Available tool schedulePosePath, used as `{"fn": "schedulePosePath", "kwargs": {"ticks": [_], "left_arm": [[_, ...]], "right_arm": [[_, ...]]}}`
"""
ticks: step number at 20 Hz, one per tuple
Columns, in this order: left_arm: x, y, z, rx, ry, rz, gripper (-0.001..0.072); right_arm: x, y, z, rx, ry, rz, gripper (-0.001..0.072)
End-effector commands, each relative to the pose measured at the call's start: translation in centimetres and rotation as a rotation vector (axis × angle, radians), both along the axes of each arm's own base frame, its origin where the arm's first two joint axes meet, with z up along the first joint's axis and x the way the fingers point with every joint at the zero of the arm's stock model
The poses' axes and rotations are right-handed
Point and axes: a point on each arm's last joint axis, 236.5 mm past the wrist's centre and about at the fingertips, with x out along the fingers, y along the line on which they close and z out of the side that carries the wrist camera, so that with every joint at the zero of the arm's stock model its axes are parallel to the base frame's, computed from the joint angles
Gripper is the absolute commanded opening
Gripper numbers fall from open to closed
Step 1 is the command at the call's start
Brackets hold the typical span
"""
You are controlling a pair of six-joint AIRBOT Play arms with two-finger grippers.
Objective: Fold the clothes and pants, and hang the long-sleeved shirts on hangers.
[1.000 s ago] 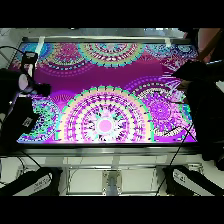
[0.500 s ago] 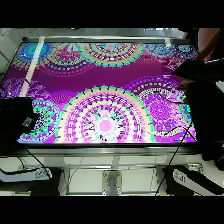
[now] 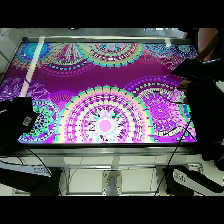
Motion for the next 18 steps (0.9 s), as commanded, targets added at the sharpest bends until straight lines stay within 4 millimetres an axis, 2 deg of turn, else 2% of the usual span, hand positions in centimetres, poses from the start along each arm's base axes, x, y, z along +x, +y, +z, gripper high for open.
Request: {"fn": "schedulePosePath", "kwargs": {"ticks": [1,3,7,9,11,13,15,16,18], "left_arm": [[0.3,0.0,-1.2,-0.029,0.01,-0.022,0.0326],[0.1,-0.2,-1.8,-0.042,0.027,-0.023,0.002],[-0.6,-1.0,-1.5,-0.065,0.055,-0.02,0.0017],[-0.4,-2.1,0.4,-0.059,0.048,-0.035,0.0017],[1.0,-4.7,3.6,-0.07,-0.026,-0.066,0.0017],[4.2,-10.8,7.7,-0.18,-0.188,-0.144,0.0017],[7.9,-19.9,12.5,-0.345,-0.38,-0.303,0.0017],[9.3,-25.1,14.9,-0.426,-0.458,-0.405,0.0017],[10.1,-34.3,17.5,-0.523,-0.519,-0.592,0.0017]], "right_arm": [[0.0,0.0,0.0,0.006,0.005,-0.009,0.0687],[0.1,0.0,0.0,0.006,0.004,-0.01,0.0687],[0.8,-0.2,0.4,0.008,-0.027,-0.026,0.0687],[1.3,-0.3,0.7,0.009,-0.051,-0.038,0.0687],[1.5,-0.6,0.6,-0.001,-0.054,-0.045,0.0686],[1.4,-1.2,0.3,-0.03,-0.046,-0.057,0.0686],[1.4,-2.1,-0.2,-0.068,-0.04,-0.074,0.0686],[1.4,-2.5,-0.3,-0.086,-0.036,-0.082,0.0686],[1.2,-3.1,-0.8,-0.112,-0.02,-0.089,0.0686]]}}
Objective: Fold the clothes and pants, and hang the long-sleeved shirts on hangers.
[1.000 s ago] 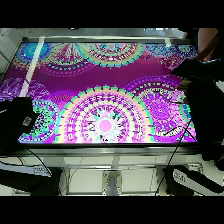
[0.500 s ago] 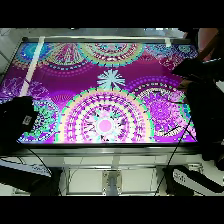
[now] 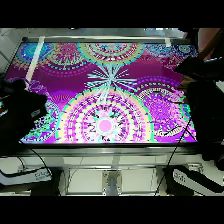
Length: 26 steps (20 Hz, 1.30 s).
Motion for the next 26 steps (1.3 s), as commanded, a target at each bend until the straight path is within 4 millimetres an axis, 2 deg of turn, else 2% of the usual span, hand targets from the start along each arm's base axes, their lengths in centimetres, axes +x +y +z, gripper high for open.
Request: {"fn": "schedulePosePath", "kwargs": {"ticks": [1,3,6,8,9,10,11,12,13,15,17,18,19,21,22,24,26], "left_arm": [[1.2,-17.3,5.8,-0.2,-0.17,-0.334,0.0017],[-0.6,-26.4,5.0,-0.217,-0.149,-0.531,0.0017],[-4.0,-37.7,2.2,-0.237,-0.113,-0.758,0.0017],[-5.8,-43.1,-1.1,-0.234,-0.08,-0.849,0.0018],[-6.5,-44.8,-3.2,-0.215,-0.058,-0.883,0.0021],[-6.8,-45.7,-4.8,-0.198,-0.041,-0.899,0.0063],[-6.7,-46.0,-5.7,-0.191,-0.03,-0.901,0.0307],[-6.2,-45.5,-5.6,-0.19,-0.035,-0.888,0.058],[-5.2,-44.4,-4.5,-0.193,-0.054,-0.859,0.0674],[-1.8,-39.8,-0.7,-0.208,-0.128,-0.732,0.0672],[0.6,-32.5,2.8,-0.186,-0.178,-0.603,0.0624],[0.8,-28.4,3.1,-0.15,-0.153,-0.548,0.0582],[0.3,-24.1,2.4,-0.111,-0.094,-0.474,0.058],[-3.2,-15.8,-0.9,-0.055,0.094,-0.313,0.0581],[-5.3,-13.1,-2.6,-0.058,0.156,-0.251,0.058],[-9.8,-9.5,-6.0,-0.084,0.218,-0.122,0.058],[-14.1,-7.3,-8.6,-0.1,0.227,-0.002,0.0581]], "right_arm": [[-0.5,-1.2,-0.9,-0.056,0.036,-0.015,0.0686],[-1.3,-1.5,-1.5,-0.075,0.073,-0.01,0.0687],[-2.2,-2.0,-2.1,-0.104,0.115,-0.001,0.0687],[-2.2,-2.3,-2.3,-0.117,0.12,-0.008,0.0687],[-2.2,-2.4,-2.2,-0.118,0.119,-0.008,0.0687],[-2.2,-2.3,-2.2,-0.125,0.114,0.004,0.0687],[-2.2,-2.3,-2.2,-0.135,0.108,0.021,0.0687],[-2.2,-2.3,-2.3,-0.144,0.102,0.035,0.0687],[-2.0,-2.4,-2.2,-0.151,0.092,0.041,0.0687],[-1.4,-2.5,-1.9,-0.173,0.054,0.064,0.0687],[-0.6,-2.5,-1.9,-0.167,0.029,0.053,0.0687],[-0.1,-2.4,-2.4,-0.155,0.029,0.051,0.0687],[0.1,-1.7,-3.4,-0.126,0.039,0.07,0.0687],[0.3,1.1,-6.3,-0.045,0.07,0.16,0.0687],[0.3,3.3,-8.1,0.007,0.084,0.212,0.0687],[0.9,8.0,-11.6,0.085,0.095,0.285,0.0687],[2.2,12.7,-14.4,0.097,0.087,0.346,0.0687]]}}
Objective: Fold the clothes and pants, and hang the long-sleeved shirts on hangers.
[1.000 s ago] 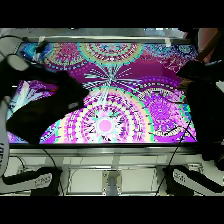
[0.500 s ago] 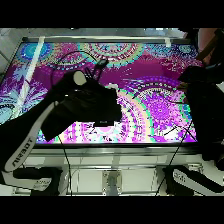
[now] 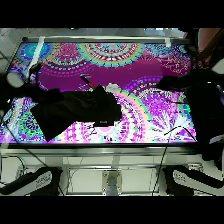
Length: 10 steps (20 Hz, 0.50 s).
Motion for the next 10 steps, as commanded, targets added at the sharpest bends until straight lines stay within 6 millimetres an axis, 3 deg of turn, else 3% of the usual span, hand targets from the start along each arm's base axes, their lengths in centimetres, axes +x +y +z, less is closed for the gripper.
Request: {"fn": "schedulePosePath", "kwargs": {"ticks": [1,3,5,10], "left_arm": [[-8.0,5.3,-4.6,0.013,0.073,0.226,0.0581],[-9.7,6.9,-5.0,0.026,0.011,0.332,0.0581],[-9.5,8.7,-4.1,0.048,-0.086,0.437,0.0581],[-7.3,11.5,-2.7,0.063,-0.22,0.576,0.0581]], "right_arm": [[2.8,8.2,-4.1,0.079,-0.069,0.093,0.0687],[6.6,12.5,-4.3,0.081,-0.193,0.103,0.0685],[9.0,15.6,-5.2,0.096,-0.21,0.118,0.0567],[10.4,20.9,-9.7,0.261,0.026,0.17,0.0576]]}}
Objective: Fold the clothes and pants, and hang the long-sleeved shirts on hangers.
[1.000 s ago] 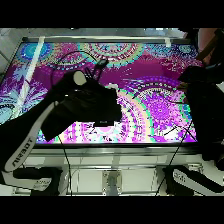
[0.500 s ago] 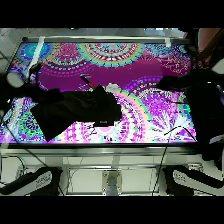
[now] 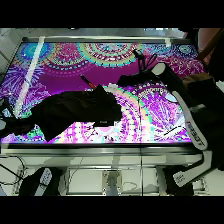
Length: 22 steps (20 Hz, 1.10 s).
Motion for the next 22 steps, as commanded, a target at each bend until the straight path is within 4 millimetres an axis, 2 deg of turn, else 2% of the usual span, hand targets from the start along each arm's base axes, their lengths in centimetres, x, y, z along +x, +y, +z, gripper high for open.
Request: {"fn": "schedulePosePath", "kwargs": {"ticks": [1,4,8,10,13,14,15,16,17,18,20,22], "left_arm": [[1.2,2.1,0.3,0.021,-0.083,0.112,0.058],[1.8,1.4,-2.2,-0.071,-0.03,0.135,0.0581],[4.2,-0.9,-5.5,-0.276,-0.015,0.182,0.058],[5.5,-2.2,-6.5,-0.37,-0.029,0.186,0.058],[7.3,-4.3,-7.0,-0.469,-0.067,0.145,0.0573],[7.6,-4.9,-7.2,-0.483,-0.072,0.128,0.0526],[7.7,-5.3,-7.7,-0.484,-0.065,0.115,0.0404],[7.7,-5.7,-8.1,-0.478,-0.057,0.096,0.0189],[7.7,-6.0,-8.2,-0.462,-0.059,0.06,0.0028],[7.8,-6.0,-8.2,-0.444,-0.066,0.029,0.0018],[8.6,-5.4,-7.1,-0.417,-0.102,0.006,0.0017],[9.9,-4.8,-4.3,-0.368,-0.148,-0.059,0.0016]], "right_arm": [[1.0,3.9,-2.6,0.098,0.107,0.047,0.0576],[0.4,5.8,-3.8,0.159,0.195,0.117,0.0576],[-0.9,7.9,-5.2,0.153,0.231,0.209,0.0575],[-1.1,8.8,-5.5,0.148,0.218,0.225,0.0566],[-2.7,9.8,-7.1,0.131,0.262,0.267,0.0552],[-3.2,10.3,-7.5,0.128,0.271,0.28,0.0549],[-3.6,10.9,-7.5,0.125,0.262,0.296,0.0444],[-3.5,11.3,-7.4,0.127,0.248,0.293,0.0261],[-3.1,11.7,-7.3,0.131,0.227,0.278,0.0093],[-2.6,11.9,-6.9,0.135,0.209,0.267,0.0043],[-1.8,10.9,-5.2,0.145,0.183,0.264,0.0042],[-1.0,8.9,-1.3,0.157,0.138,0.261,0.0041]]}}
